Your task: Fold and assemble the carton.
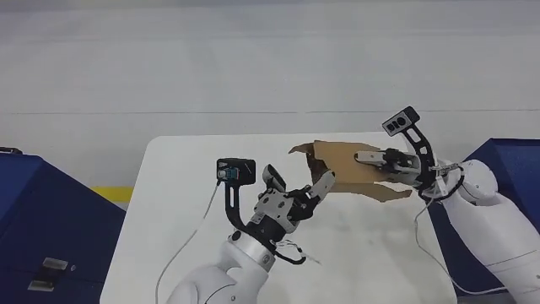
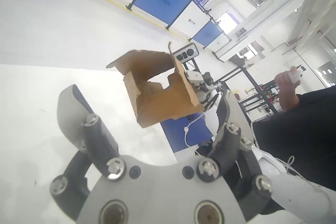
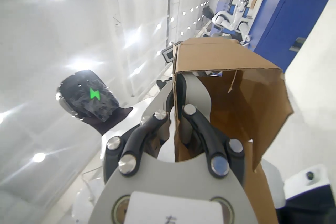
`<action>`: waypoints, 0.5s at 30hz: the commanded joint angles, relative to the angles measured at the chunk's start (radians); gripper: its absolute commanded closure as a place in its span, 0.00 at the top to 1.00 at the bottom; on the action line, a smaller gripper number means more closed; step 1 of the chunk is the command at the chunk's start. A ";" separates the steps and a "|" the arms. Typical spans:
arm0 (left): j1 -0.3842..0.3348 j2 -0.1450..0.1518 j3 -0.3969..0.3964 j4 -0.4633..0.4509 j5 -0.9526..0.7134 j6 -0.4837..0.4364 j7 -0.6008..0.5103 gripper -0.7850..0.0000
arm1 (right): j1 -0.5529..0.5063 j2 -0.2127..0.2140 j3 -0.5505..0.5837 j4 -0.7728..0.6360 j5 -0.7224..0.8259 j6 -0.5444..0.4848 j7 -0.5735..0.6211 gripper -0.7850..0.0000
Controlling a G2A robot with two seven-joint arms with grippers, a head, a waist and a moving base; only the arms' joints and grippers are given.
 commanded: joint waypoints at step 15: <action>-0.026 -0.005 0.004 0.013 0.181 0.151 -0.101 1.00 | -0.058 -0.011 0.061 -0.050 -0.052 0.007 0.038 0.00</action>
